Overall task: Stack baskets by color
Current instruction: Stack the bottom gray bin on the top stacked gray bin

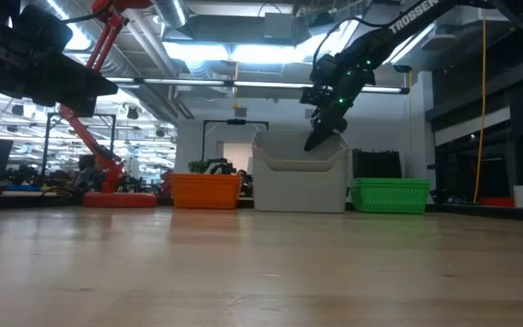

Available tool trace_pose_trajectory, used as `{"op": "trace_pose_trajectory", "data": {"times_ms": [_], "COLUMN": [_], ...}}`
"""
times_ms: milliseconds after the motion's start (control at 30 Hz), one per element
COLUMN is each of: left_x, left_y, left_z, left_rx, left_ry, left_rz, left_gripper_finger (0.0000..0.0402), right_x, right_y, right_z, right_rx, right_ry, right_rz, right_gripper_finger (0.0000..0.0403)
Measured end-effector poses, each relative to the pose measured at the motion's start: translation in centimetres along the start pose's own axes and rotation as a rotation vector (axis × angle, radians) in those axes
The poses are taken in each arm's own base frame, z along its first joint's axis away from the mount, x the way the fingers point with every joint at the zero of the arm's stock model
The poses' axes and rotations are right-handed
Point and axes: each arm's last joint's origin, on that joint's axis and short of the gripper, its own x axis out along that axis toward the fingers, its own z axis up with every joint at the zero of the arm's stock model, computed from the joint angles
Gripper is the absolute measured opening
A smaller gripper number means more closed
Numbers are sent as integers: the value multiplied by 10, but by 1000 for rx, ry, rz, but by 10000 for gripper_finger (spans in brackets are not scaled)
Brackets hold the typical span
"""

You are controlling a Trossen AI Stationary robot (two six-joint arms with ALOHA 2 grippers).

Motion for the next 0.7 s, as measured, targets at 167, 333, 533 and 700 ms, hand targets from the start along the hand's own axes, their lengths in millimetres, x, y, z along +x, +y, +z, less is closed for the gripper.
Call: {"op": "trace_pose_trajectory", "data": {"times_ms": [167,333,533,700], "left_x": [0,0,0,0], "left_y": [0,0,0,0], "left_z": [0,0,0,0], "left_rx": [0,0,0,0], "left_ry": [0,0,0,0], "left_rz": [0,0,0,0], "left_gripper_finger": [0,0,0,0], "right_x": [0,0,0,0], "right_y": [1,1,0,-1], "right_z": [-1,-1,-1,1], "right_rx": [55,85,83,78], "right_ry": [6,7,3,-26], "right_rz": [8,11,8,8], "right_gripper_finger": [48,95,143,125]}}
